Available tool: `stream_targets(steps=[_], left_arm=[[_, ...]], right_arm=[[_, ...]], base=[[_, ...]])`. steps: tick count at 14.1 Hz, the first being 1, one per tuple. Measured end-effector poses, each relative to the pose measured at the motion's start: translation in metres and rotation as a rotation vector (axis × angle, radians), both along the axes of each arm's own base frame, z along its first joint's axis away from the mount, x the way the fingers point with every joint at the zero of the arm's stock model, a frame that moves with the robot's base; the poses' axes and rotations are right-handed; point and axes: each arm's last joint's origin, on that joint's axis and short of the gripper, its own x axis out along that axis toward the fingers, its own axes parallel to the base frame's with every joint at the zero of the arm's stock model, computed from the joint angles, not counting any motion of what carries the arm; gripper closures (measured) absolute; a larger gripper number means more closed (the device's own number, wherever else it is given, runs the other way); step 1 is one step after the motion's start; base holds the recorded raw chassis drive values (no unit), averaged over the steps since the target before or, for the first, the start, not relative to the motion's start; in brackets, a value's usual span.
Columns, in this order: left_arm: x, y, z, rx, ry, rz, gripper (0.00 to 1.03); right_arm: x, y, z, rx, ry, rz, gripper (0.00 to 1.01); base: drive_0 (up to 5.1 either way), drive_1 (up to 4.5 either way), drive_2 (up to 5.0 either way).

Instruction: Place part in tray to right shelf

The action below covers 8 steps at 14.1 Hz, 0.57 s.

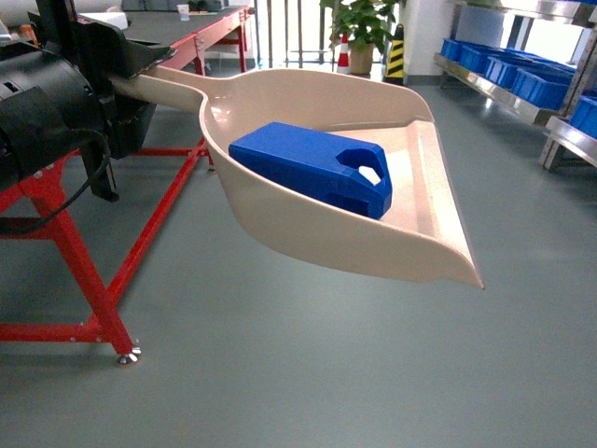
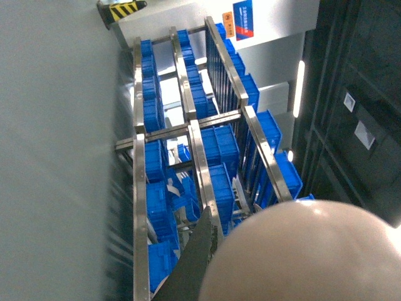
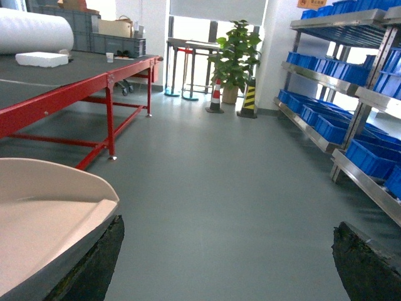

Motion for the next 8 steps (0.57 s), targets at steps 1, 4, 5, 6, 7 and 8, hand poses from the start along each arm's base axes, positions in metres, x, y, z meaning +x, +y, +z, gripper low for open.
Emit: stream_targets(steps=[1, 4, 5, 6, 7, 8], left_arm=[[-0.0004, -0.0013, 0.0005, -0.001, -0.006, -0.001, 0.90], [-0.0011, -0.0044, 0.0002, 0.001, -0.003, -0.021, 0.90], [-0.0010, -0.0001, 0.0019, -0.001, -0.012, -0.006, 0.90], [-0.0005, 0.0018, 0.0020, -0.002, -0.009, 0.008, 0.90], [-0.0004, 0.0020, 0.0014, -0.001, -0.005, 0.008, 0.90], [-0.0006, 0.0014, 0.0016, -0.001, -0.008, 0.005, 0.90]], right_arm=[[-0.0003, -0.0001, -0.0001, 0.000, 0.001, -0.001, 0.03], [-0.0002, 0.0000, 0.0001, 0.000, -0.001, -0.001, 0.03], [-0.0007, -0.0002, 0.0006, 0.001, -0.005, -0.002, 0.03], [-0.0010, -0.0002, 0.0010, 0.001, -0.006, -0.002, 0.03], [-0.0007, -0.0002, 0.0004, 0.000, -0.001, -0.002, 0.03], [-0.0007, -0.0001, 0.0005, 0.000, -0.002, -0.002, 0.03]], base=[[0.0, 0.00, 0.0], [0.0, 1.47, -1.4], [0.0, 4.27, -4.3], [-0.1, 4.20, -4.4], [-0.1, 4.20, -4.4], [-0.1, 4.22, -4.4]])
